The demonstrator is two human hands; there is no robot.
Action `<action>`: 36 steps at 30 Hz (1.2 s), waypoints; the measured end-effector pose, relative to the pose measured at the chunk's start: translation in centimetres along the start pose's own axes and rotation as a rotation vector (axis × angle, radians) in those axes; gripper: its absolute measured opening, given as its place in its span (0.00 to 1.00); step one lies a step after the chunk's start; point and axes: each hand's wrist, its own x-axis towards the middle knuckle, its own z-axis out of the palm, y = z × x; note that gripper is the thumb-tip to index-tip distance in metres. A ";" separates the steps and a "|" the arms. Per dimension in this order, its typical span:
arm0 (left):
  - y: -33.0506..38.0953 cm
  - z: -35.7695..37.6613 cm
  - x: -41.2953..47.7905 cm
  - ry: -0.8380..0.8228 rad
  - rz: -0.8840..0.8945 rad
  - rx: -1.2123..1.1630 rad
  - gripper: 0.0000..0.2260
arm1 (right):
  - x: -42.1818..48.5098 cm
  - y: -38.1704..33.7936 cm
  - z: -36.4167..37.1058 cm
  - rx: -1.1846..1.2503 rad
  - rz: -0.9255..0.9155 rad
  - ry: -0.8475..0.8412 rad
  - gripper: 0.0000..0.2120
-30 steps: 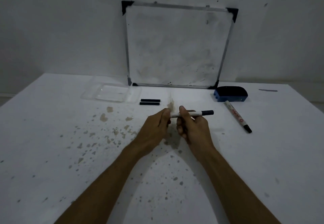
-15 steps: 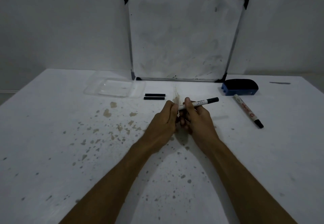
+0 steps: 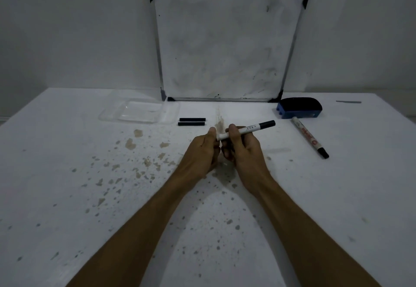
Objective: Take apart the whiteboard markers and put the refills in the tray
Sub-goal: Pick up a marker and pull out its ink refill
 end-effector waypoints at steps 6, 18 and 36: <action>-0.4 0.4 -0.6 0.065 0.130 0.229 0.20 | 0.3 -0.3 -0.2 -0.028 0.079 -0.037 0.19; -0.5 0.3 -0.3 0.164 0.060 0.067 0.26 | 0.0 -0.3 1.0 0.097 0.139 -0.019 0.16; -3.4 -3.8 1.2 0.381 0.294 0.854 0.11 | 1.3 -0.6 -1.3 0.439 0.343 0.046 0.13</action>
